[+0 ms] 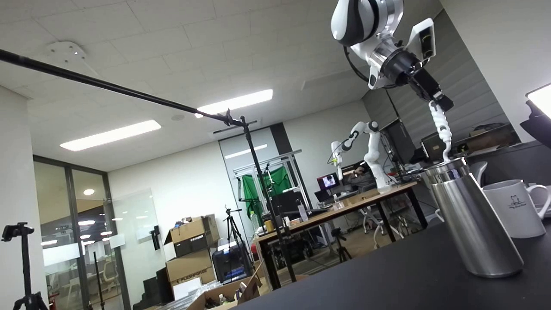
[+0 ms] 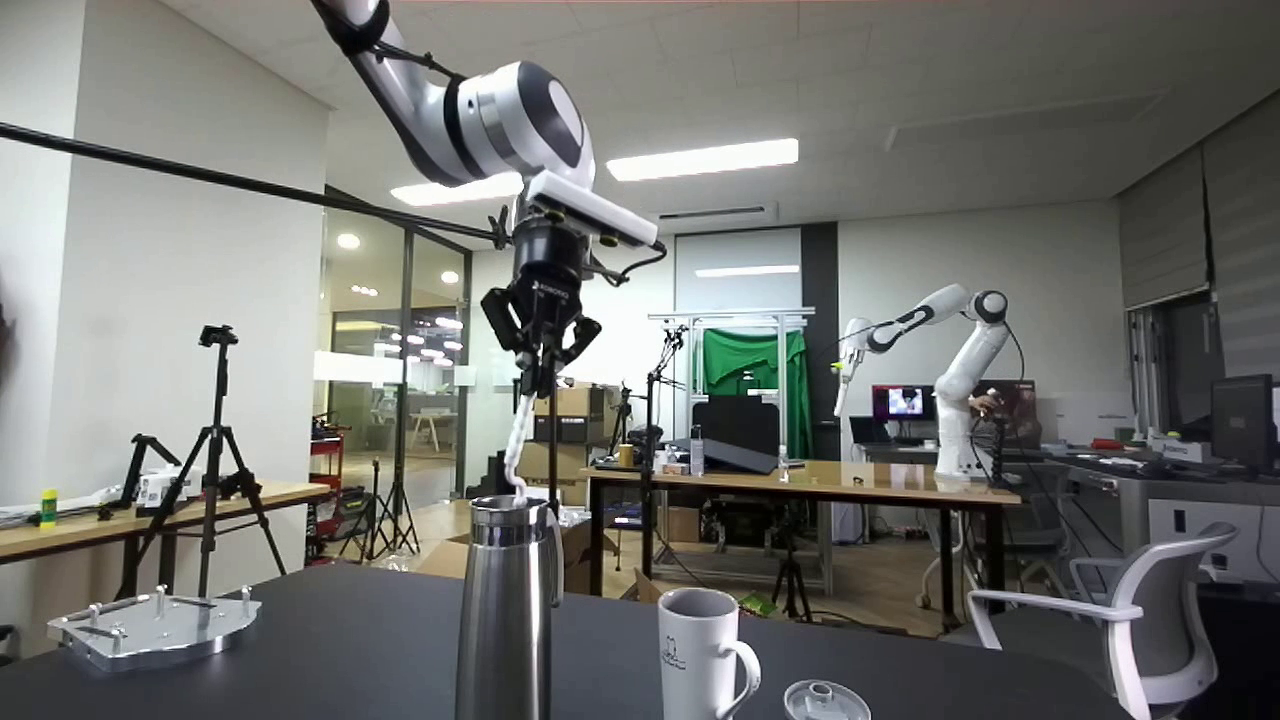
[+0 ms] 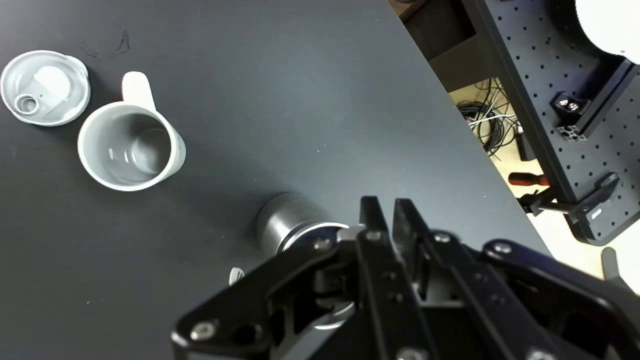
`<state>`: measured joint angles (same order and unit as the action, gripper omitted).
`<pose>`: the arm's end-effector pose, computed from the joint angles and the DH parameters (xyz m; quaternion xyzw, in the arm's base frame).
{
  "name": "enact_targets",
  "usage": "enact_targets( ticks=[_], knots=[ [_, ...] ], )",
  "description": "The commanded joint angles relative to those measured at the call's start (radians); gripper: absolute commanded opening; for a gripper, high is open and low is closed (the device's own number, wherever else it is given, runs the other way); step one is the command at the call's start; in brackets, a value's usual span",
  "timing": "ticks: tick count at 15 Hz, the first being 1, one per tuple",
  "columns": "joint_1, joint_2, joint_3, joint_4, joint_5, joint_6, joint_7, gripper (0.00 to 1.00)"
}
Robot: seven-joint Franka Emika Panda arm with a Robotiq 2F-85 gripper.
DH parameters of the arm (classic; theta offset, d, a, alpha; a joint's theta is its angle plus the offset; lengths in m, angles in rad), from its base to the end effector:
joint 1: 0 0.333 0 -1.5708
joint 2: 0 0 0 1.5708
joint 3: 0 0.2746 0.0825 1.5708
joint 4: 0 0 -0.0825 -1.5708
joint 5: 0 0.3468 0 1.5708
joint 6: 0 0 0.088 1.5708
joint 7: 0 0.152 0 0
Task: Use the the brush to scrub inside the jar
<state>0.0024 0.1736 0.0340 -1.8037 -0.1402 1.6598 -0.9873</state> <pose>0.5169 -0.0017 0.3572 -0.8504 -0.4977 0.1699 0.0144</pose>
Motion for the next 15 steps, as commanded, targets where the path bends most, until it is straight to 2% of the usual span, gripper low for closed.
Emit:
enact_targets(
  ticks=[1,6,12,15],
  knots=[
    [0.006,-0.002,0.013,-0.054,-0.029,0.032,-0.005,0.03],
    [0.017,-0.034,0.028,-0.081,-0.062,0.020,-0.001,0.03],
    [0.041,-0.146,0.043,-0.045,-0.103,-0.082,-0.009,0.03],
    [0.051,-0.195,0.041,-0.055,-0.105,-0.082,-0.017,0.03]
  ],
)
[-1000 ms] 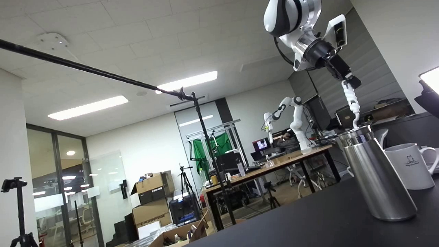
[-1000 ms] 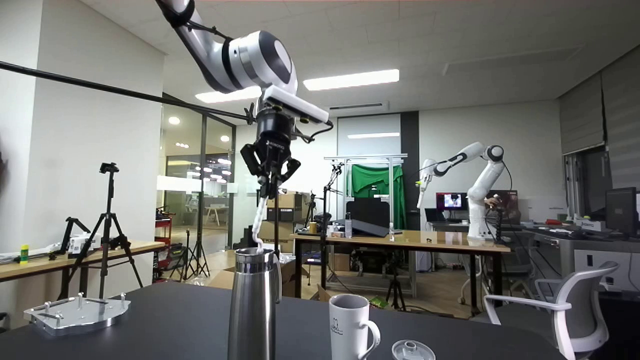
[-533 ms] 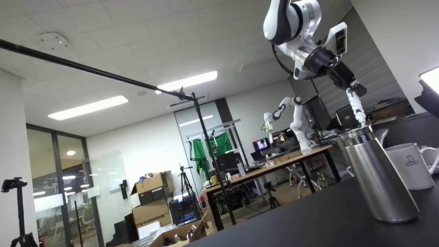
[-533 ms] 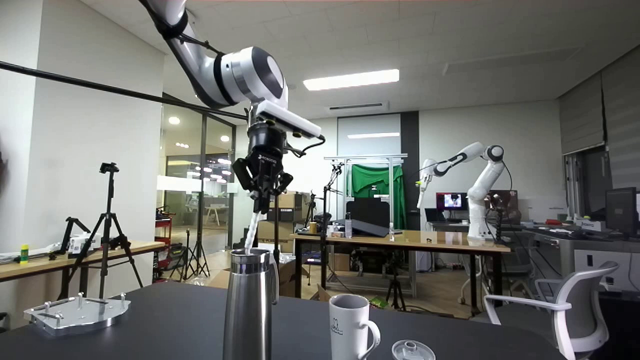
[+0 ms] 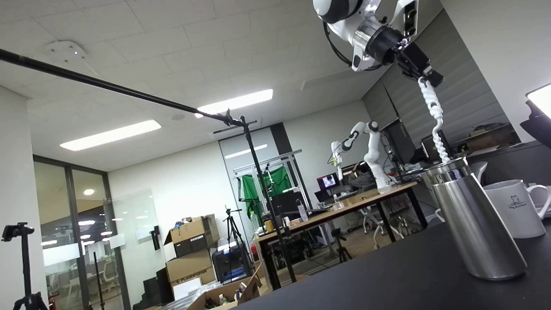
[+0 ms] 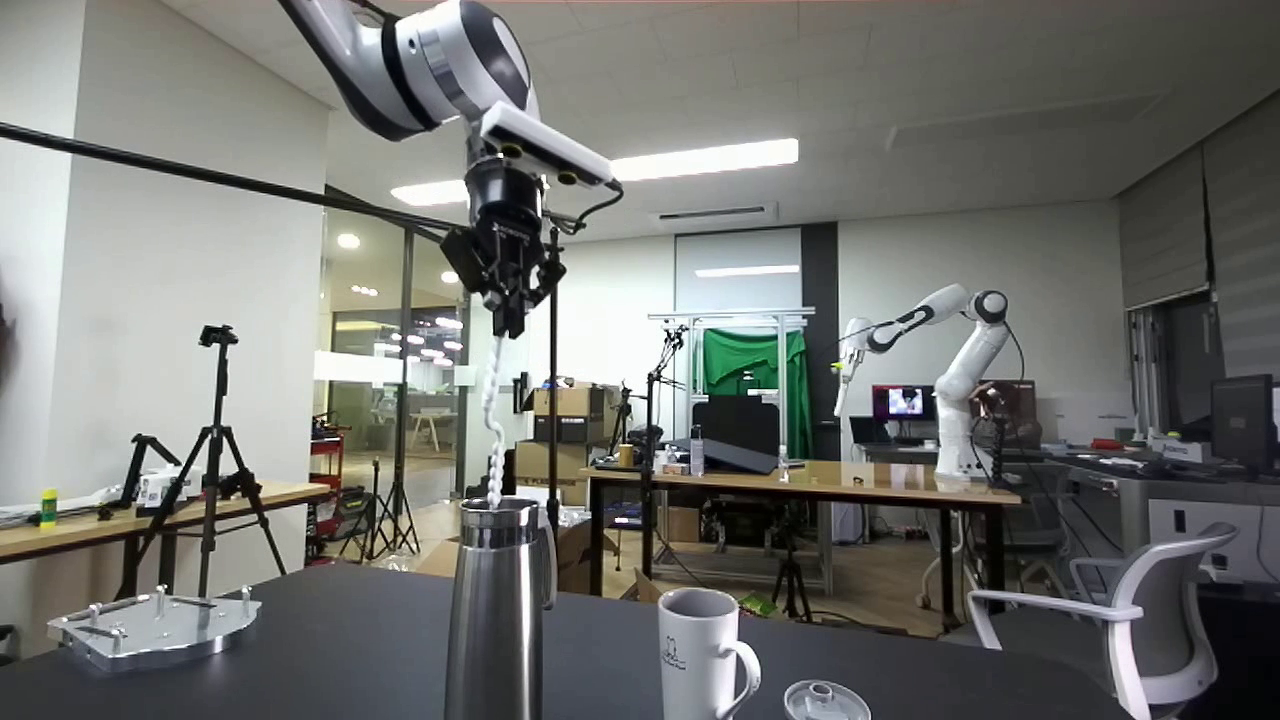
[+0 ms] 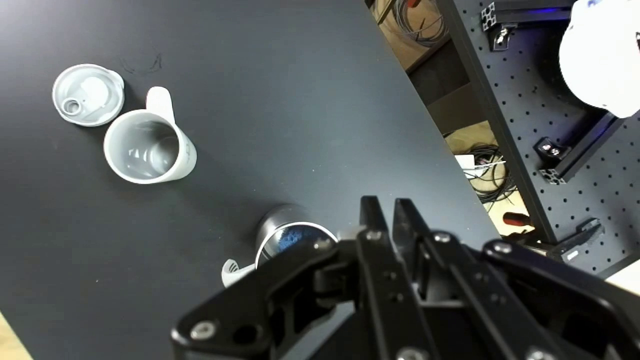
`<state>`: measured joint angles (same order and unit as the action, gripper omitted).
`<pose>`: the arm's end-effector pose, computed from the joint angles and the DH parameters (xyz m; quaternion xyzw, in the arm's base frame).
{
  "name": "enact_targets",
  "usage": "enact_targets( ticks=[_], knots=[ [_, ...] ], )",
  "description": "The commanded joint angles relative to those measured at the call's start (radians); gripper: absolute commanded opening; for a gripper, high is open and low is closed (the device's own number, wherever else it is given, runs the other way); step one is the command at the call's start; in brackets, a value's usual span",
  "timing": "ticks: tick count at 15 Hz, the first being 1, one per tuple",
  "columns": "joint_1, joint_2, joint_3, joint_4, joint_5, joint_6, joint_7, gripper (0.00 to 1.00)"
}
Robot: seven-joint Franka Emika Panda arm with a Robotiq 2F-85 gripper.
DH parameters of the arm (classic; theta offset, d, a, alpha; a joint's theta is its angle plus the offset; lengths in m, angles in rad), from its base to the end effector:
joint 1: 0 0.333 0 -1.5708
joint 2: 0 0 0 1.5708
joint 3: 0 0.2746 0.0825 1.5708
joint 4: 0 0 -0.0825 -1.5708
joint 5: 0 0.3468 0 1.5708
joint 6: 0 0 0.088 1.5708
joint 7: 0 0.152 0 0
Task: Use the the brush to scrub inside the jar
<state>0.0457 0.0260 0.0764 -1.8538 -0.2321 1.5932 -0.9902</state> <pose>0.4883 0.0250 0.4116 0.8249 0.5354 -0.1763 0.0431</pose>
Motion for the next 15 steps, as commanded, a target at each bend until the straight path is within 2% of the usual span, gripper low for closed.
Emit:
enact_targets(
  ticks=[1,5,8,11,15],
  knots=[
    [0.008,-0.055,-0.004,-0.011,-0.002,-0.004,-0.010,0.03],
    [-0.005,-0.041,-0.026,-0.056,0.082,0.047,0.000,0.03],
    [-0.014,-0.015,-0.036,-0.094,0.096,0.093,0.010,0.03],
    [-0.015,0.020,-0.036,-0.101,0.047,0.099,0.028,0.03],
    [0.000,0.030,-0.022,-0.061,-0.057,0.033,0.038,0.03]
  ],
)
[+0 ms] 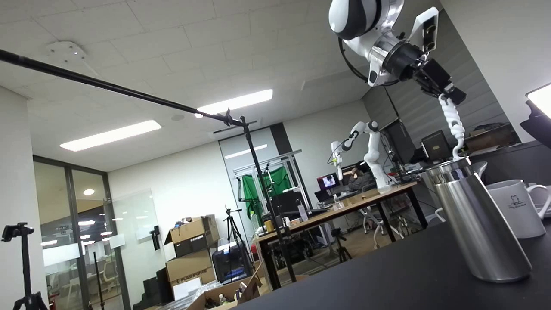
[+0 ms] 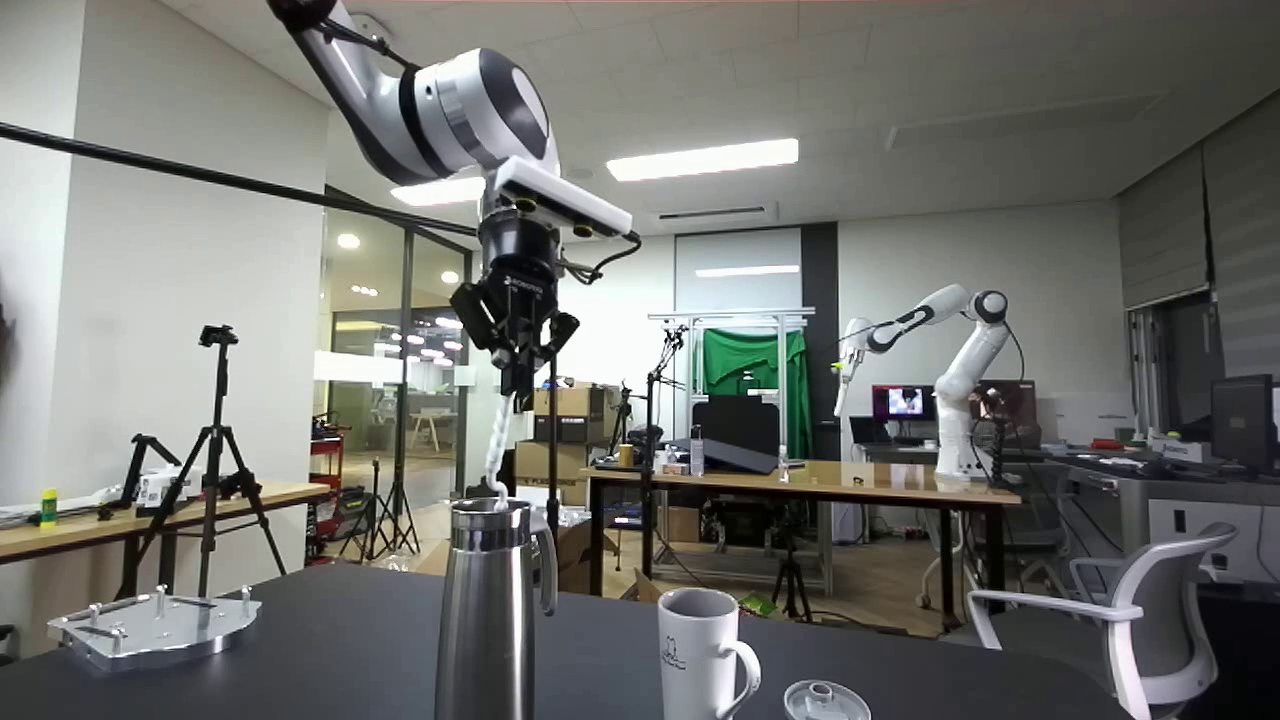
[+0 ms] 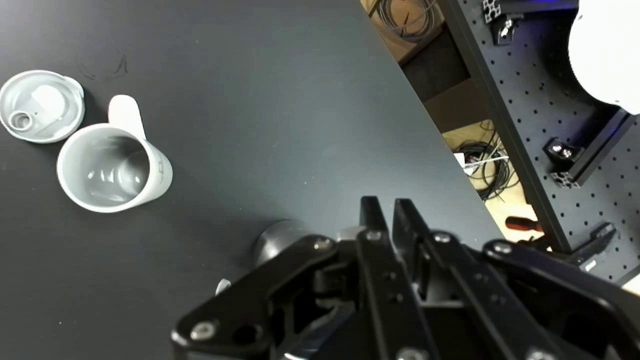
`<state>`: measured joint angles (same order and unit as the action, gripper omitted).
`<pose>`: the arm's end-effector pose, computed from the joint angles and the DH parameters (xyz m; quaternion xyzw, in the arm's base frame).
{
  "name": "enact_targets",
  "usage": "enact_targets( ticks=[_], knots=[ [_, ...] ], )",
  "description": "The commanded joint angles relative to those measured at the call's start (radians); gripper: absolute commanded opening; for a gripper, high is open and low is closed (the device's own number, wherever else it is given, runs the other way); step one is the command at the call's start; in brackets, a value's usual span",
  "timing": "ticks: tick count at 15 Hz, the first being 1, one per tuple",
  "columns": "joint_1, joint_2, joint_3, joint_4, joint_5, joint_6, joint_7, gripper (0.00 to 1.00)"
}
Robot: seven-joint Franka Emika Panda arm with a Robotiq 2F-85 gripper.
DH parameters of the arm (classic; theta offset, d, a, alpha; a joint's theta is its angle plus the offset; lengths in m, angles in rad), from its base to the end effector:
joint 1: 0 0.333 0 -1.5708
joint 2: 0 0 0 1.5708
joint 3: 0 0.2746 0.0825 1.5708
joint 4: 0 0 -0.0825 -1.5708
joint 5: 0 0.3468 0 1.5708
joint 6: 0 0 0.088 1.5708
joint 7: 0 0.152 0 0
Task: Use the the brush to scrub inside the jar
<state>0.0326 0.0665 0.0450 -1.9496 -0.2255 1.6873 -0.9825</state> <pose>0.4858 0.0061 0.3575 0.8300 0.5228 -0.1928 0.0248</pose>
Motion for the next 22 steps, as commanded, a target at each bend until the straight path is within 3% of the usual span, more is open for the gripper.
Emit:
enact_targets(
  ticks=[1,5,10,15,22],
  knots=[
    [0.019,-0.019,0.014,0.047,-0.087,-0.092,0.019,0.03],
    [0.037,-0.070,0.033,0.078,-0.143,-0.159,-0.021,0.03],
    [0.021,-0.127,0.008,0.060,0.046,-0.100,-0.033,0.03],
    [0.000,-0.095,-0.024,-0.005,0.203,0.014,-0.018,0.03],
    [-0.005,-0.019,-0.015,-0.048,0.159,0.060,-0.005,0.03]
  ],
)
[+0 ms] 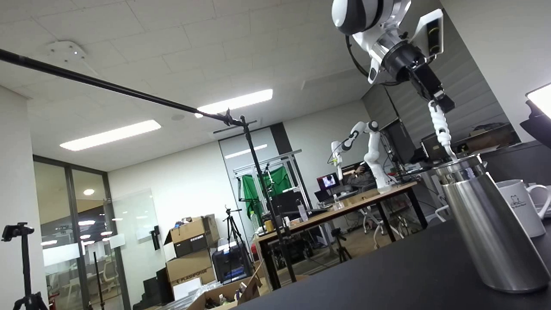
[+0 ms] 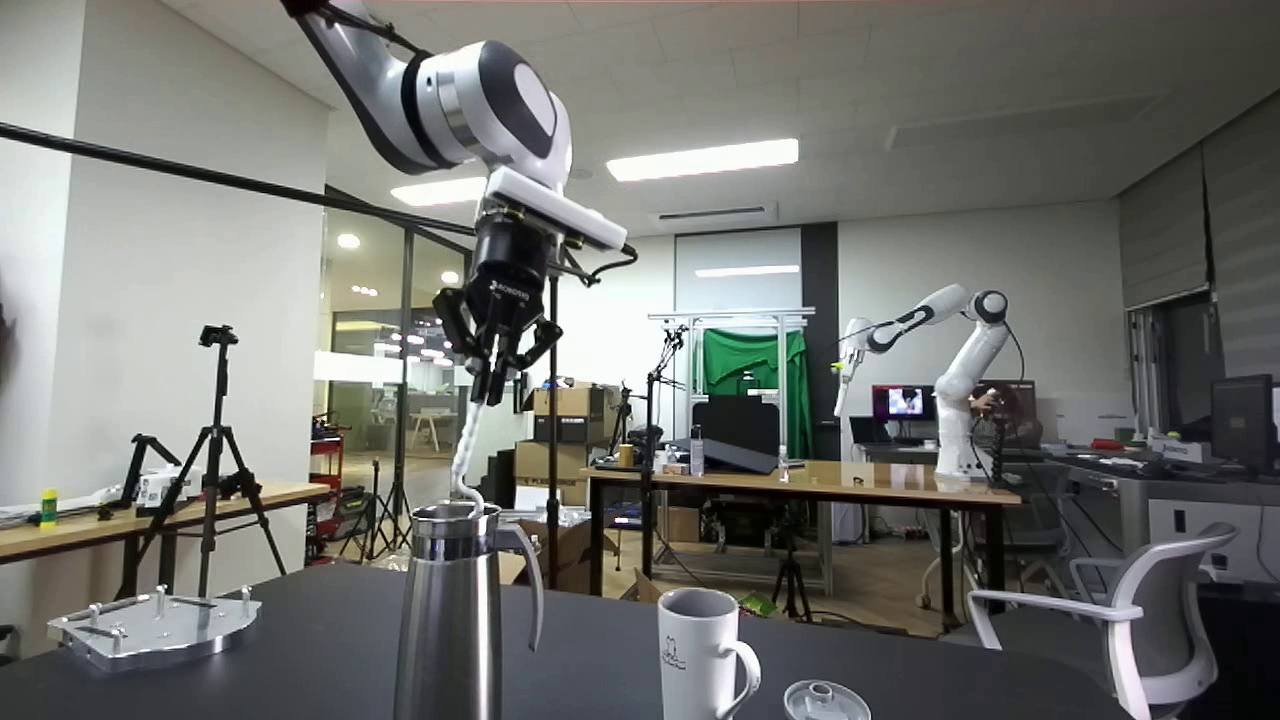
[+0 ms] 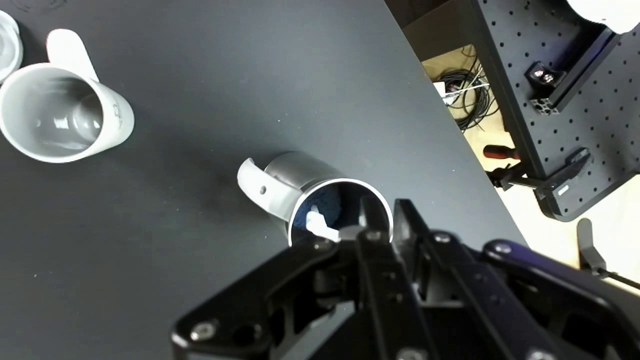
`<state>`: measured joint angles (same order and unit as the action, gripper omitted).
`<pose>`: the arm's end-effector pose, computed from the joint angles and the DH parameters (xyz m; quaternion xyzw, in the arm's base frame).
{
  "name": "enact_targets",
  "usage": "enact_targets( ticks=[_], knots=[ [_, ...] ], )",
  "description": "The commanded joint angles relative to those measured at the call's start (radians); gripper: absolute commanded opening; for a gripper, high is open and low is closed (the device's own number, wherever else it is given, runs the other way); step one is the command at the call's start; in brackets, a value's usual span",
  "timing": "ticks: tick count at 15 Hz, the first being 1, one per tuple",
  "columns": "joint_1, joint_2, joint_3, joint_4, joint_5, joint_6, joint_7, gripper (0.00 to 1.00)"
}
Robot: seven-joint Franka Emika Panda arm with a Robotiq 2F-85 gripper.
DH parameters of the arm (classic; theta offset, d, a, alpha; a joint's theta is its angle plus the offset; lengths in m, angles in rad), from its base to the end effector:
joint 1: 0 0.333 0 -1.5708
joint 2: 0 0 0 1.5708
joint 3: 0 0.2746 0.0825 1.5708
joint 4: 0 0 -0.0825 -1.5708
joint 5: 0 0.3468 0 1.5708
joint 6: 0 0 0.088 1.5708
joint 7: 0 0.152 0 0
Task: Use the the brush to scrub inside the jar
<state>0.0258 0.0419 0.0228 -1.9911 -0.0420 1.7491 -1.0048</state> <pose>0.4828 0.0178 0.3526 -0.8522 -0.5033 0.1345 0.0478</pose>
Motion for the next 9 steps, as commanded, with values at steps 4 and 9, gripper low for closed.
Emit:
enact_targets(
  ticks=[4,9],
  knots=[
    [0.023,0.002,0.030,0.031,-0.145,-0.088,0.030,0.03],
    [0.062,-0.044,0.069,0.088,-0.302,-0.249,0.007,0.03]
  ],
)
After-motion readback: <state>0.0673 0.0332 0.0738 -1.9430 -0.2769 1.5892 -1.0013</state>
